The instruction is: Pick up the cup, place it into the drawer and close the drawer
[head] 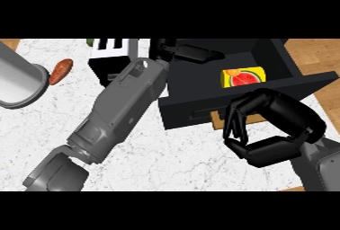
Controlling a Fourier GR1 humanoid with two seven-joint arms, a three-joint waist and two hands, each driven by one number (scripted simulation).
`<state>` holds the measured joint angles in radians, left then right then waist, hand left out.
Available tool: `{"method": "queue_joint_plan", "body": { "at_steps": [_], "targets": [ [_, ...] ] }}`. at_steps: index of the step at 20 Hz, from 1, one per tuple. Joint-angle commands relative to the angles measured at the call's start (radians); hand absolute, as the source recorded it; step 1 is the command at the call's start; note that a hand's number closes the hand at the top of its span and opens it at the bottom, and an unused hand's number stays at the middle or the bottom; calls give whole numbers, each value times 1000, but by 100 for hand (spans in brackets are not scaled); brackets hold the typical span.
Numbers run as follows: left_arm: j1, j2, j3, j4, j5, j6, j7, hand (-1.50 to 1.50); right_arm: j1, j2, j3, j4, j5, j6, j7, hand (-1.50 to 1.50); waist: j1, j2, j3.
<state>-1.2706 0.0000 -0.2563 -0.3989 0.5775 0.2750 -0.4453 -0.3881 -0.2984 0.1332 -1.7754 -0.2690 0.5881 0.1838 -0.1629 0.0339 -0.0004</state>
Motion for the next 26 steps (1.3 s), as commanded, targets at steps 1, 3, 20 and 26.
{"method": "queue_joint_plan", "body": {
  "at_steps": [1,3,20,26],
  "targets": [
    [-13,0,1,19,38,45,-48,-150,35,-82,58,-18,86,71,37,-150,26,-7,1],
    [7,0,-19,10,62,48,-59,-150,78,-78,75,1,189,40,10,-150,53,-12,2],
    [193,57,22,-153,94,-44,-89,-150,-67,17,243,746,806,-271,-353,150,225,-28,2],
    [330,100,12,-227,103,-146,-104,-150,-250,51,122,1036,806,-397,-478,150,270,-16,4]
  ]
}}
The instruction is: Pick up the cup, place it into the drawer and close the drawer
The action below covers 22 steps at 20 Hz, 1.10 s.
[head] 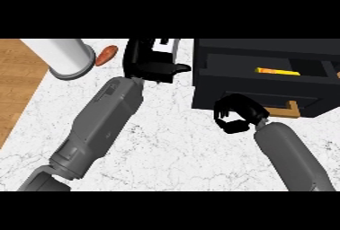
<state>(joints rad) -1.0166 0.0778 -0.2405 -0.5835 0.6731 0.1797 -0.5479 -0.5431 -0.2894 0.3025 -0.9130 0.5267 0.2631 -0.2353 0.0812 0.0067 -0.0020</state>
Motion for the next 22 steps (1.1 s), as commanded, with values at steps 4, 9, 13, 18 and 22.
{"method": "queue_joint_plan", "body": {
  "at_steps": [4,9,13,18,22],
  "targets": [
    [104,50,-14,-93,4,-57,25,-150,-211,-32,-152,294,-33,-82,-151,150,46,16,7],
    [145,90,-28,-151,4,-104,50,-150,-332,-56,-249,407,-76,-130,-161,150,82,24,8],
    [171,121,-26,-164,5,-129,54,-150,-393,-80,-291,435,-101,-134,-105,150,102,27,6],
    [193,126,-28,-175,9,-146,58,-150,-403,-148,-322,423,-138,-72,-106,150,115,37,6],
    [176,134,-22,-196,19,-163,71,-150,-410,-166,-332,395,-165,-23,-118,150,120,38,7]
  ]
}}
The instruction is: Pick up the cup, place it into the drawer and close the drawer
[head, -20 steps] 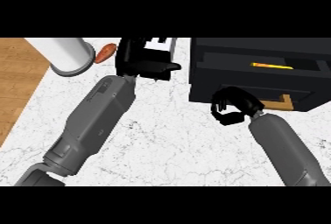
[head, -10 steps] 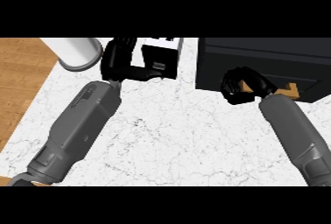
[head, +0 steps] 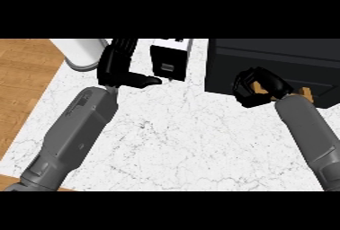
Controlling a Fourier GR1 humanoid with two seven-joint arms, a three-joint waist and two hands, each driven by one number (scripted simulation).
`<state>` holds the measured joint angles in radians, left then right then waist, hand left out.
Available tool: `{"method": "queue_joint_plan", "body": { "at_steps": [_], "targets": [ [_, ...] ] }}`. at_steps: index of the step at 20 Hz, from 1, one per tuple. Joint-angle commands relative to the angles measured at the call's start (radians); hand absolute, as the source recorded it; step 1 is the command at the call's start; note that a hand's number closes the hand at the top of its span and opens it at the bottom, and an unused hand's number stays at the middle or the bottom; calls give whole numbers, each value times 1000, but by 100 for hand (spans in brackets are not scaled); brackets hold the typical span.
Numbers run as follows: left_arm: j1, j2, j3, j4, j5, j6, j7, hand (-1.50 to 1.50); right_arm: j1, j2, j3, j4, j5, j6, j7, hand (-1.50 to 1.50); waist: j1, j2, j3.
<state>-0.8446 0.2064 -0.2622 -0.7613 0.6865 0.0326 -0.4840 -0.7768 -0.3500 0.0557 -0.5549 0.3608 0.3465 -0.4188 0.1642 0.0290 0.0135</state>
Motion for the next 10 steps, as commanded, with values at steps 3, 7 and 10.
{"method": "queue_joint_plan", "body": {
  "at_steps": [3,7,10],
  "targets": [
    [34,8,-6,-12,4,-31,1,-150,-167,-122,-86,24,-8,-77,69,150,45,26,-10],
    [29,14,-5,-33,13,-51,16,-150,-157,-142,-102,0,-37,-39,69,150,59,20,-10],
    [36,13,-6,-42,14,-57,12,-150,-139,-144,-103,-12,-45,-29,64,150,60,23,-9]
  ]
}}
